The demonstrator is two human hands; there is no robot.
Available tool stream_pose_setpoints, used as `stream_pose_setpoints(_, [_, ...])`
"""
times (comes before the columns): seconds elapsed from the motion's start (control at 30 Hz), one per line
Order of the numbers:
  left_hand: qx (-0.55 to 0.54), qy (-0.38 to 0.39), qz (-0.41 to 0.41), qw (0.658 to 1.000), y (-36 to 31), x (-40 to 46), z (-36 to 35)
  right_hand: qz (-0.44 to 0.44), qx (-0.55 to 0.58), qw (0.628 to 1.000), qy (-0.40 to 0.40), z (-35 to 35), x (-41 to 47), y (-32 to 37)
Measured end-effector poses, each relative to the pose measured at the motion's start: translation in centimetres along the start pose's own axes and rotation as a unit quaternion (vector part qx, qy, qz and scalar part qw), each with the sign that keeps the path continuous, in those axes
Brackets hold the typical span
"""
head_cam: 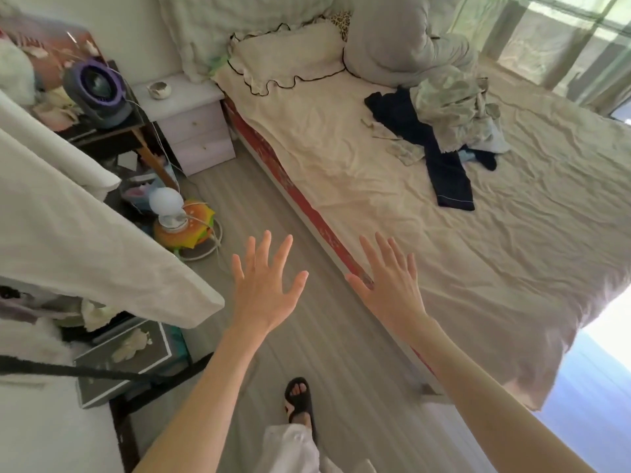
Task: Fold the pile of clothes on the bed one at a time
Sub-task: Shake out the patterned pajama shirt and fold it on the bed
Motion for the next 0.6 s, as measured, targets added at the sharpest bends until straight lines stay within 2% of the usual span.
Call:
stream_pose_setpoints(0.3, [-0.010, 0.050, -0.037, 0.998, 2.8, 12.9, -0.6, -0.033, 0.047, 0.998, -0.005, 0.3, 12.3, 0.9])
stream_pose_setpoints(0.43, [-0.011, 0.098, -0.034, 0.995, 3.7, 19.4, -2.7, -0.051, 0.056, 0.997, 0.015, -0.4, 19.3, -0.7])
stream_pose_setpoints(0.6, [-0.012, 0.109, -0.029, 0.994, 4.5, 29.4, -3.4, -0.063, 0.055, 0.996, 0.026, -0.5, 29.0, -3.6])
Point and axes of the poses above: each hand's wrist, its own x-axis towards the middle knuckle, its own z-axis out of the back of the hand, y = z × x, the point moved 8 cm from there along x, towards the middle knuckle, and after that the axes turned 5 degrees about y, right-handed, at the moved point
